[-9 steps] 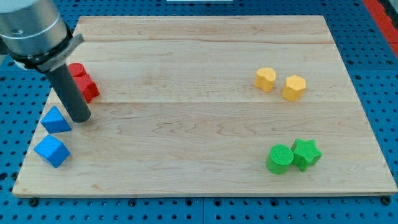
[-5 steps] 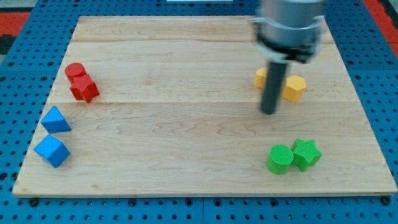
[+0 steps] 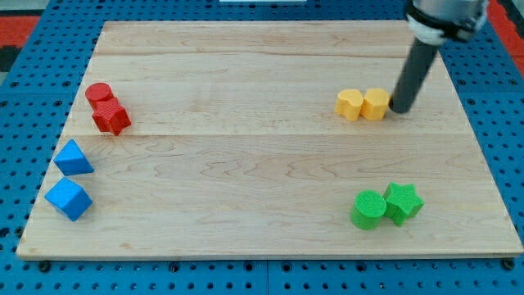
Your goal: Push the yellow hexagon towards the top right corner of the board
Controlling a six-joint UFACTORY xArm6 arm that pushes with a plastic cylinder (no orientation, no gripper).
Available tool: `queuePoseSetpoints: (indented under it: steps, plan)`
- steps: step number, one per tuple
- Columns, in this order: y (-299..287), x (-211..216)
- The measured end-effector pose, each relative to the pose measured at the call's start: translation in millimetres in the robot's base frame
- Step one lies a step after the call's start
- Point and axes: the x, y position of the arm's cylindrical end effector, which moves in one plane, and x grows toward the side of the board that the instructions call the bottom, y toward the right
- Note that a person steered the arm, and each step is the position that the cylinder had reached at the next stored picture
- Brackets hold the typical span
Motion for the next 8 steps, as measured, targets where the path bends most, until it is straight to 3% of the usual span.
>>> queuePoseSetpoints:
  steps: [1,4,5,7,8]
  plan:
    - [-19,-32]
    - [7,23]
    - [-30,34]
    - [-68,-56]
    - [-69,-77]
